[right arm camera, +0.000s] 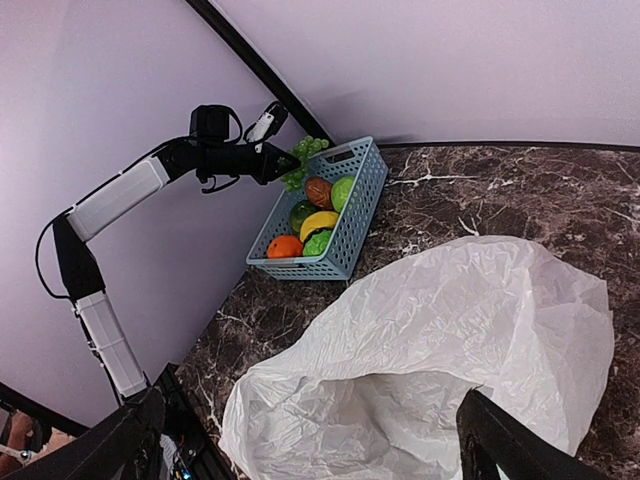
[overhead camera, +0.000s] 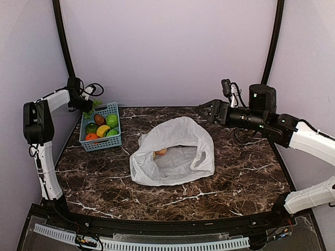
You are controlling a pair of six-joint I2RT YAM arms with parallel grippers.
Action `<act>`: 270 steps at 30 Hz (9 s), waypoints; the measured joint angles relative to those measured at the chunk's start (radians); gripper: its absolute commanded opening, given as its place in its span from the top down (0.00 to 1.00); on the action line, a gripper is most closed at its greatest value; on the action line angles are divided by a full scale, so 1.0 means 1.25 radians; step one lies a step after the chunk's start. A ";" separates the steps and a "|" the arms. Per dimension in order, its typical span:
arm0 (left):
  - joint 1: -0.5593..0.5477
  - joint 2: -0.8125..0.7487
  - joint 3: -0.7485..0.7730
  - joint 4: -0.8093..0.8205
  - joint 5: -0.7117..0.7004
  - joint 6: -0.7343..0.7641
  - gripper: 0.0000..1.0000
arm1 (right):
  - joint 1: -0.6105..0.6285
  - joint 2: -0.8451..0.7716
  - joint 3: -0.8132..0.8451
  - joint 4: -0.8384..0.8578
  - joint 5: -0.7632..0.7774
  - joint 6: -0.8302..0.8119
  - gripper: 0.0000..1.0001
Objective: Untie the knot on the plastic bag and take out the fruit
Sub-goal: Place the fake fruit in the bin, then reach into the takeout bag at the center of the board, then adjust the takeout bag at the center of the board, then pick up the fake fruit from the takeout bag, then pass from the right arm to the left
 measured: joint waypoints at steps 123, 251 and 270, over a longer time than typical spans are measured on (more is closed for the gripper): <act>-0.759 -0.581 -0.852 0.358 0.346 -0.748 0.97 | 0.205 0.512 0.114 0.136 0.305 0.009 0.26; -0.609 -0.816 -1.032 0.289 -0.042 -0.820 0.21 | 0.262 0.235 -0.116 0.165 0.217 0.054 0.50; -0.670 -1.019 -0.850 0.237 0.150 -0.821 0.18 | 0.263 0.123 -0.064 0.302 0.050 -0.055 0.51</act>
